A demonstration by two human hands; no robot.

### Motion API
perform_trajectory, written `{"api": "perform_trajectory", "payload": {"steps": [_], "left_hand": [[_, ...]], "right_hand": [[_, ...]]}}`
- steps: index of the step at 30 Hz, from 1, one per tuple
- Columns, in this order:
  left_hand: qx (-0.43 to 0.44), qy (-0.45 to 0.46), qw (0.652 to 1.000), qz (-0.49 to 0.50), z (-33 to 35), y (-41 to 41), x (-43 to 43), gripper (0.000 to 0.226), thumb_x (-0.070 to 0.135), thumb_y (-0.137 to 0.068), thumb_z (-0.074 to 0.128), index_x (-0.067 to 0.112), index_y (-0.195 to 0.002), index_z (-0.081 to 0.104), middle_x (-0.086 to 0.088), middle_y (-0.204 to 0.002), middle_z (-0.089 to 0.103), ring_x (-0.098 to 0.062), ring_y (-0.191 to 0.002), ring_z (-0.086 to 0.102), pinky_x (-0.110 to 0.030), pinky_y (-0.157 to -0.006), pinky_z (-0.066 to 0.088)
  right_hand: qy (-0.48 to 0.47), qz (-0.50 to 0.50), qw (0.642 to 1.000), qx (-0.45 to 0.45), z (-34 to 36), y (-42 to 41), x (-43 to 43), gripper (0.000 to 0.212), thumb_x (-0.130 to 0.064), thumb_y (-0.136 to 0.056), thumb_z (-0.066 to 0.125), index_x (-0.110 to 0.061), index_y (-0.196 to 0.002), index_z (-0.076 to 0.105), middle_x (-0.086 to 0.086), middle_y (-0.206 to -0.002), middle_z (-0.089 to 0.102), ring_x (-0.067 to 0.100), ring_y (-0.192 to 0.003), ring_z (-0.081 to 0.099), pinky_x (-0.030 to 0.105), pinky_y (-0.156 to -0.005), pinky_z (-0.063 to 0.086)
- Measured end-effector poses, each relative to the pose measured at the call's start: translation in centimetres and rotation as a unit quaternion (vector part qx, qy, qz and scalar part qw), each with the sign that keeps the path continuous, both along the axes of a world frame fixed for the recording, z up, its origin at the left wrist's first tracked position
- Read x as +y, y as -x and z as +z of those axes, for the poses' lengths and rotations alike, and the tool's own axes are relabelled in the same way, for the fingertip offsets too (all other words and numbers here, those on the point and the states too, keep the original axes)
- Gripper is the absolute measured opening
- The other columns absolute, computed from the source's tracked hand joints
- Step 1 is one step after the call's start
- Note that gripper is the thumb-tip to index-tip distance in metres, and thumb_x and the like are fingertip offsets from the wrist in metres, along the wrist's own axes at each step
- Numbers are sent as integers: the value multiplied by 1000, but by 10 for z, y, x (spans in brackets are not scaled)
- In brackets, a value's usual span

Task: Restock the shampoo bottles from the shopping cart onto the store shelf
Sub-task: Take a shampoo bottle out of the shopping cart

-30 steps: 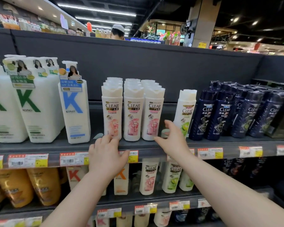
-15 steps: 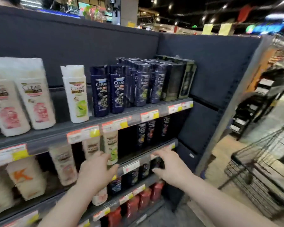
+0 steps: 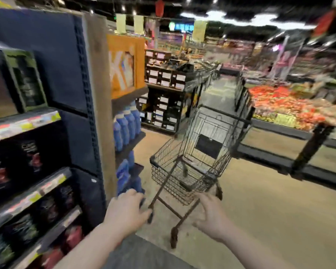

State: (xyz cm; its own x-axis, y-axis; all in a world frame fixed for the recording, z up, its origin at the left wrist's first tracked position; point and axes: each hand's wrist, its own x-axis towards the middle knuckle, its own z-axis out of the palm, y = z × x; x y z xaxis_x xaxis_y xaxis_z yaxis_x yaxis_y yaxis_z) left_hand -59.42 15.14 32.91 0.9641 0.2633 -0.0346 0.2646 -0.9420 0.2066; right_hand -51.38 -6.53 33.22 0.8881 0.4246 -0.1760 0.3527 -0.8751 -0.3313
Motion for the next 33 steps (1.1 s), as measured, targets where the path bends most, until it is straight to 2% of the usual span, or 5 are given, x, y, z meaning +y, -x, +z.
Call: {"api": "perform_trajectory", "payload": {"steps": [6, 13, 22, 28, 33], "left_hand": [[36, 12, 996, -81, -13, -91, -76, 46, 53, -85, 47, 28, -124, 51, 3, -125, 49, -19, -116, 50, -36, -94, 39], [38, 42, 989, -140, -32, -209, -116, 59, 52, -89, 49, 25, -140, 38, 4, -142, 39, -16, -128, 41, -37, -108, 32], [70, 56, 983, -162, -53, -413, -102, 66, 53, -87, 52, 25, -142, 32, 1, -146, 36, -18, -131, 40, -41, -111, 32], [92, 76, 983, -139, -71, -504, -91, 72, 52, -83, 58, 28, -144, 27, 3, -147, 35, -18, -133, 37, -42, -111, 33], [122, 58, 987, -92, -92, -572, -69, 74, 51, -85, 55, 28, -147, 19, 2, -153, 22, -19, -140, 25, -44, -117, 21]], "right_hand": [[2, -86, 996, 12, -6, -48, -90, 77, -49, -83, 60, -27, -146, 22, -4, -153, 23, 19, -139, 28, 35, -112, 30], [42, -130, 991, 12, -15, -138, -121, 75, -52, -85, 57, -27, -147, 21, -1, -152, 24, 20, -140, 26, 37, -113, 29], [81, -135, 987, 38, -34, -325, -90, 75, -50, -83, 59, -29, -146, 23, -3, -151, 28, 19, -139, 26, 39, -113, 29], [115, -102, 986, 69, -57, -433, -67, 72, -50, -84, 57, -29, -145, 25, -3, -153, 27, 20, -140, 25, 40, -115, 26], [117, -45, 988, 94, -94, -536, -38, 66, -47, -82, 60, -29, -140, 35, -3, -147, 37, 20, -136, 33, 44, -113, 29]]}}
